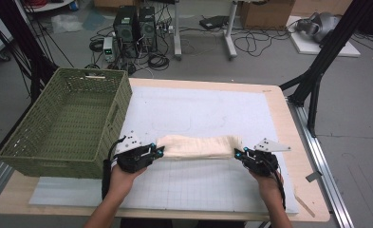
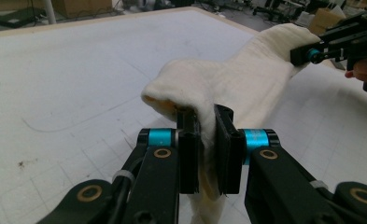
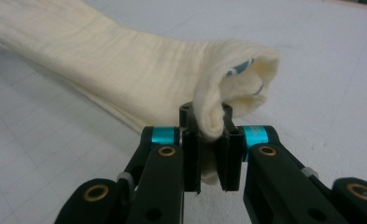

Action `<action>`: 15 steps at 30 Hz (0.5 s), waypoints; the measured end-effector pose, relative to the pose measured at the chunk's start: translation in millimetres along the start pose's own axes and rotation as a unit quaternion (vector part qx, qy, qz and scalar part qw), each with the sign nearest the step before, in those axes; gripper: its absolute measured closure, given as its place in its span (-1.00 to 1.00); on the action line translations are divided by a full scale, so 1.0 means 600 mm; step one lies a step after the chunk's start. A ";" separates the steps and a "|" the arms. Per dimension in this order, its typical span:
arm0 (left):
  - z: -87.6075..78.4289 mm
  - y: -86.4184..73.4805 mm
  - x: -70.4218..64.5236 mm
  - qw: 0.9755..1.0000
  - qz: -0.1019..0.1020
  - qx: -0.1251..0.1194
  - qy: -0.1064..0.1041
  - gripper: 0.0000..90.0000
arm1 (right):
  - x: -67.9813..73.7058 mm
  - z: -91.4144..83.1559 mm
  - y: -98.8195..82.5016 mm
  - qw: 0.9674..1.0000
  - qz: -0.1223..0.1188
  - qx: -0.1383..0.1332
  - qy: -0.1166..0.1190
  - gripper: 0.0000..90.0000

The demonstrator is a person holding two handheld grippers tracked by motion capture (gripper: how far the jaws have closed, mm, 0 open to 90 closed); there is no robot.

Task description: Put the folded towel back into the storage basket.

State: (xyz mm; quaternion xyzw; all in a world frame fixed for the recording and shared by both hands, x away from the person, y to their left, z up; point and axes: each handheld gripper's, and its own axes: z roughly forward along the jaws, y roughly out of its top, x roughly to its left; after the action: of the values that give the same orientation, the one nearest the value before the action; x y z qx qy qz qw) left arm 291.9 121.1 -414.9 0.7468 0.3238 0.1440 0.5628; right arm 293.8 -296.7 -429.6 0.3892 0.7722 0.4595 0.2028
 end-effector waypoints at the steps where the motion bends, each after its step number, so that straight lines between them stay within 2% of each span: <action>1: -0.003 0.003 -0.002 1.000 0.000 -0.005 0.000 0.80 | 0.001 -0.003 0.002 1.000 0.000 -0.002 0.000 0.84; 6: -0.015 0.012 -0.005 1.000 0.006 -0.016 0.000 0.80 | 0.003 -0.013 0.013 1.000 -0.003 -0.024 0.010 0.84; 9: -0.025 0.022 -0.010 1.000 0.011 -0.028 -0.001 0.80 | 0.002 -0.016 0.018 0.999 -0.011 -0.031 0.013 0.84; 15: -0.037 0.029 -0.012 0.999 0.019 -0.036 0.001 0.80 | 0.001 -0.015 0.030 0.999 -0.013 -0.037 0.024 0.84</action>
State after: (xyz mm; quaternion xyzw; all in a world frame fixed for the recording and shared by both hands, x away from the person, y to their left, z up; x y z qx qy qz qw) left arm 279.3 130.4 -390.2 0.7314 0.3053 0.1673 0.5864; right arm 295.0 -296.4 -409.6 0.3601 0.7641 0.4945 0.2048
